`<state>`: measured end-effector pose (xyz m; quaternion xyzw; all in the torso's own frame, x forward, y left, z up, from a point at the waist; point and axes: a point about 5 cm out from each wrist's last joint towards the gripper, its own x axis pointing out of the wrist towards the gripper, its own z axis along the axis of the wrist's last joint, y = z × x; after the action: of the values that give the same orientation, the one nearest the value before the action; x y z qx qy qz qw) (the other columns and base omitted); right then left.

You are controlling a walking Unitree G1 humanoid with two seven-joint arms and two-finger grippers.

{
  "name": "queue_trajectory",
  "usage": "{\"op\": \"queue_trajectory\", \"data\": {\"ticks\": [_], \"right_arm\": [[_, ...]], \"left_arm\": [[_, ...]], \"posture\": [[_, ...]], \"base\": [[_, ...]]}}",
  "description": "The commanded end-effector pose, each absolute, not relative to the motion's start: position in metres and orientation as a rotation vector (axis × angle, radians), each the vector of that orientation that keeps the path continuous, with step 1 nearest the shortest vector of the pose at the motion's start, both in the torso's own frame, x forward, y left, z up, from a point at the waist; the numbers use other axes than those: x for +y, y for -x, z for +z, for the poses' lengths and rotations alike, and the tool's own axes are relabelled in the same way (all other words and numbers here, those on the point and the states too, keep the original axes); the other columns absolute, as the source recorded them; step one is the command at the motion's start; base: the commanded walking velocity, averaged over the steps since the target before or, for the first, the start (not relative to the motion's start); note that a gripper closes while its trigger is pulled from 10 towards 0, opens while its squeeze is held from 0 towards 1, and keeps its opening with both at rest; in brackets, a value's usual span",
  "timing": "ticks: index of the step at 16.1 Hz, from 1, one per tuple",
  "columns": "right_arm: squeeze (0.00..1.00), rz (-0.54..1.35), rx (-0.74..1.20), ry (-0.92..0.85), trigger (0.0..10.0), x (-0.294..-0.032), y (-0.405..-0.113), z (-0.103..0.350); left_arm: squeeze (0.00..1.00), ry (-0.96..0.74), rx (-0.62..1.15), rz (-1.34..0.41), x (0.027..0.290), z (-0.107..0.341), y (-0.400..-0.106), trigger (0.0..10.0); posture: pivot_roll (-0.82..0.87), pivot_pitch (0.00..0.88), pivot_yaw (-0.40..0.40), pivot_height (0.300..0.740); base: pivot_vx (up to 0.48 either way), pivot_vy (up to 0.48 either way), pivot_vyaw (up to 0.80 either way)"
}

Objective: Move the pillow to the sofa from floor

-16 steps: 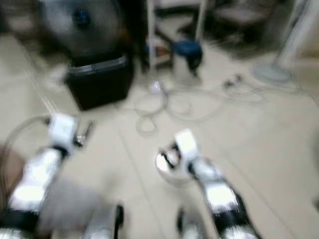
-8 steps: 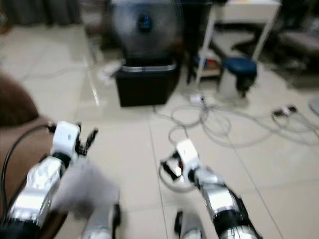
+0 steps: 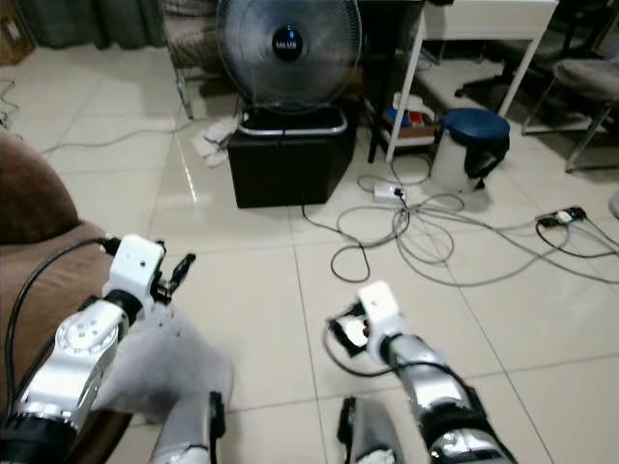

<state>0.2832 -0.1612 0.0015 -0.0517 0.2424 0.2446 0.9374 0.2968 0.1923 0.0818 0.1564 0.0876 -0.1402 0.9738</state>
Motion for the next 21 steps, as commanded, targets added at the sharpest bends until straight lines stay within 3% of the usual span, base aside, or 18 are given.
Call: {"op": "queue_trajectory", "data": {"ticks": [1,2,7,8,13,16,18,21], "right_arm": [[0.0,0.513,0.485,0.116,10.0,-0.163,-0.285,0.004],[0.0,0.537,0.476,0.139,10.0,-0.161,-0.287,0.007],[0.0,0.604,0.444,0.196,10.0,-0.157,-0.289,0.024],[0.0,0.626,0.437,0.203,10.0,-0.158,-0.287,0.031],[0.0,0.719,0.44,0.192,10.0,-0.143,-0.283,0.043],[0.0,0.773,0.45,0.202,10.0,-0.137,-0.277,0.049],[0.0,0.824,0.489,0.222,10.0,-0.143,-0.269,0.054],[0.0,0.818,0.517,0.177,10.0,-0.146,-0.262,0.055]], "left_arm": [[0.91,-0.297,0.22,-0.297,0.191,0.078,-0.301,10.0],[1.0,-0.284,0.315,-0.27,0.195,0.067,-0.306,10.0],[1.0,-0.294,0.548,-0.09,0.218,0.037,-0.316,10.0],[1.0,-0.319,0.612,-0.024,0.229,0.03,-0.314,10.0],[1.0,-0.355,0.723,0.115,0.257,0.018,-0.3,10.0],[1.0,-0.4,0.771,0.163,0.276,0.012,-0.287,10.0],[1.0,-0.48,0.795,0.253,0.304,0.013,-0.272,10.0],[1.0,-0.497,0.807,0.273,0.314,0.011,-0.263,10.0]], "posture": [[0.08,0.0,0.009,0.586],[0.07,0.0,0.007,0.586],[0.01,0.0,-0.032,0.586],[0.0,0.0,-0.077,0.586],[0.0,0.01,-0.132,0.586],[-0.04,0.077,-0.165,0.586],[-0.05,0.151,-0.224,0.586],[0.0,0.202,-0.272,0.586]], "base": [[0.0,0.0,0.0],[0.0,0.0,0.0],[0.0,0.0,0.0],[0.0,0.0,0.0],[0.0,0.0,0.0],[0.0,0.0,0.0],[0.0,0.0,0.0],[0.0,0.0,0.0]]}}
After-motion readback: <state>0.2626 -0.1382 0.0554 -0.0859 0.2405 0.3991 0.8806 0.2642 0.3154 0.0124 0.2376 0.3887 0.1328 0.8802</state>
